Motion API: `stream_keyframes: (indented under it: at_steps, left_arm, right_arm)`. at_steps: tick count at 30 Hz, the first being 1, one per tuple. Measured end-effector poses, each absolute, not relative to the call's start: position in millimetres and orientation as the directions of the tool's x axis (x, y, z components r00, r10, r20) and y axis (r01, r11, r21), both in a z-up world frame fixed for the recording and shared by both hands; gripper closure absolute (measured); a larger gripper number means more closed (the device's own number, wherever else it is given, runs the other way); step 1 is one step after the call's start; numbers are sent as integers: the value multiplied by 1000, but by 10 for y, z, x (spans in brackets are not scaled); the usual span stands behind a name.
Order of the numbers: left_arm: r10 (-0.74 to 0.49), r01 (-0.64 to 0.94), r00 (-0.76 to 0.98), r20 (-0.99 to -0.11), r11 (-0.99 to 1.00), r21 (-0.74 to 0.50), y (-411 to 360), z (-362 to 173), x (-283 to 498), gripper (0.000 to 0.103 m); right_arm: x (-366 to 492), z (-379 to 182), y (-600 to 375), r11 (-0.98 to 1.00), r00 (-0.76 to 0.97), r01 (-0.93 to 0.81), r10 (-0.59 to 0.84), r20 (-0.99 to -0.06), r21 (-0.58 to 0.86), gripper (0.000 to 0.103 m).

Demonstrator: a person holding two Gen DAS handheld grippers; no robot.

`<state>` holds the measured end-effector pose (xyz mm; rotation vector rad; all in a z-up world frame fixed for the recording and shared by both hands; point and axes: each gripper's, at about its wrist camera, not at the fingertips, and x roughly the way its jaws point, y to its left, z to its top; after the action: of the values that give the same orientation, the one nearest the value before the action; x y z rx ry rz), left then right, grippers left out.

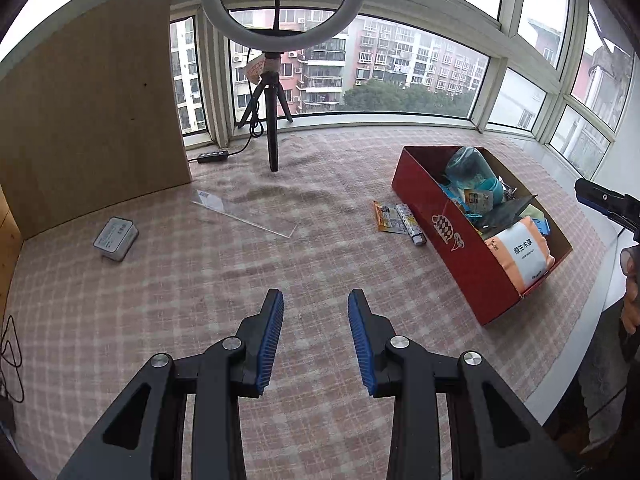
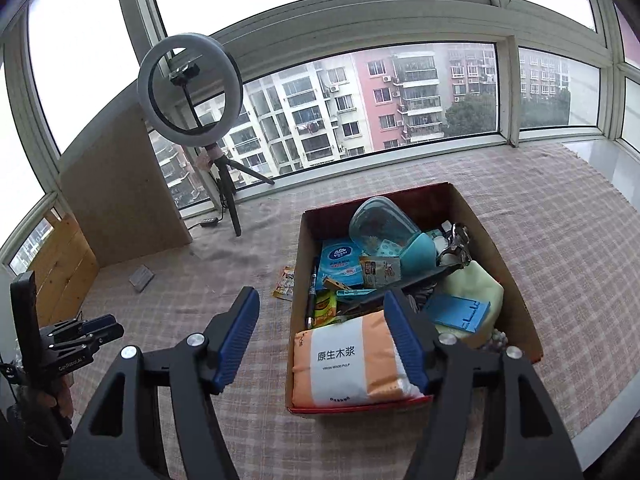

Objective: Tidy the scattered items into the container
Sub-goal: 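Move the left gripper to the white square box while the right approaches the clear strip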

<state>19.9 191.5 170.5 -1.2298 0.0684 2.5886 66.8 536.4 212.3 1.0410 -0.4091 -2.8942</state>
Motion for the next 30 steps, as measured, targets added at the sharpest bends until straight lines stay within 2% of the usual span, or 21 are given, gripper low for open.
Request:
stream_keyframes:
  at_steps: [6, 15, 20, 25, 28, 30]
  left_arm:
    - [175, -167, -638, -750, -982, -87, 1183, 1818, 249, 71]
    - [179, -165, -685, -707, -982, -89, 375, 2099, 117, 70]
    - [179, -161, -711, -680, -983, -90, -1, 2213, -127, 70]
    - [163, -145, -711, -684, -986, -85, -304, 2146, -473, 61]
    - [150, -157, -698, -700, -986, -54, -372, 1997, -671, 48]
    - [141, -165, -683, -717, -986, -36, -398, 1859, -804, 44]
  right_arm:
    - [543, 2089, 4890, -965, -765, 1, -170, -622, 262, 39]
    - [438, 2419, 4283, -976, -827, 5, -127, -548, 219, 39]
    - [222, 2607, 3977, -983, -829, 29, -125, -545, 182, 39]
    - [-186, 2650, 3578, -989, -811, 84, -138, -569, 120, 39]
    - [-480, 2547, 3321, -988, -787, 126, -151, -598, 84, 39]
    - [-694, 2399, 3162, -985, -758, 160, -165, -631, 65, 39]
